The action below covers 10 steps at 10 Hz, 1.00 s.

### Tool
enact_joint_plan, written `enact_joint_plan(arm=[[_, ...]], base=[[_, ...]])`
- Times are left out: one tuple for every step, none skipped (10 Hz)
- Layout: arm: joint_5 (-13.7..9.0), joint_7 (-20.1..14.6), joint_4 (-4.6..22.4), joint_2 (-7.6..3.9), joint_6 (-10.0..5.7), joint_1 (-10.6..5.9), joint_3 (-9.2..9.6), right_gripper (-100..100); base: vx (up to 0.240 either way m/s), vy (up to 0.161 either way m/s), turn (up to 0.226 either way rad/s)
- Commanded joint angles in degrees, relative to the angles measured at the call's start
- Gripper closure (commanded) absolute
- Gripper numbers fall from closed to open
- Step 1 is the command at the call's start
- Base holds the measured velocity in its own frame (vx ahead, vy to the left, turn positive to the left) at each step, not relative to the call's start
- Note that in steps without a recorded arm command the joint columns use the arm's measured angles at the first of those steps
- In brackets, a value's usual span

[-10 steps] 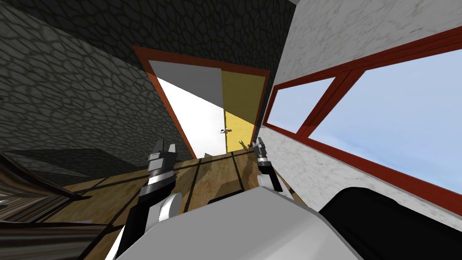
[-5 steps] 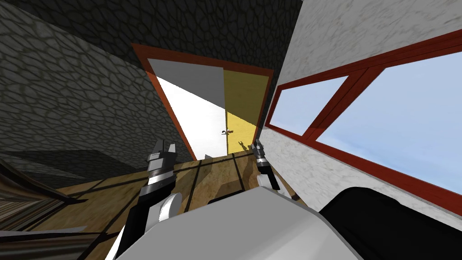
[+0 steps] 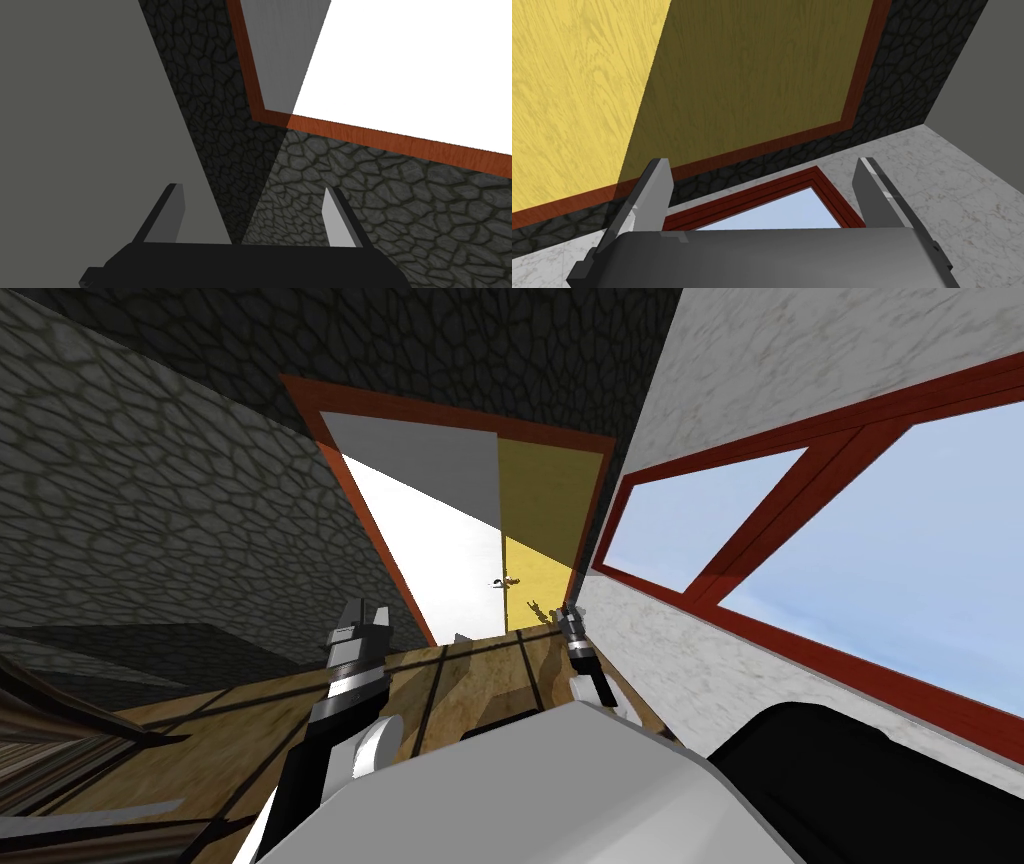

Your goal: Pull the door open

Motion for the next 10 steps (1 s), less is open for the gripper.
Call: enact_joint_plan(arm=[[0.3,-0.3,1.8,-0.31,-0.58,-0.56,-0.17,-100],[0.5,-0.5,3.1,-0.53,-1.00,-0.94,-0.30,-100],[0.7,-0.7,4.3,-0.75,-1.41,-1.31,-0.43,-100],[0.9,-0.9,5.6,-0.97,-1.82,-1.69,-0.55,-100],[1.1,-1.1,6.8,-1.18,-2.24,-2.06,-0.68,-100],[1.3,-1.3,8.1,-1.39,-2.68,-2.46,-0.82,-100],[1.5,-1.5,9.5,-1.60,-3.12,-2.86,-0.95,-100],[1.7,-1.7,10.8,-1.81,-3.56,-3.25,-1.09,-100],[1.9,-1.9,12.1,-2.02,-4.00,-3.65,-1.22,-100],[2.1,-2.2,13.4,-2.23,-4.44,-4.05,-1.36,-100]], base=[[0.099,0.026,0.021],[0.094,0.022,0.016],[0.104,0.022,0.016],[0.110,0.029,0.016],[0.106,0.021,0.018],[0.103,0.011,0.021],[0.097,0.025,0.020],[0.095,0.025,0.031],[0.105,0.029,0.005],[0.098,0.024,0.014]])
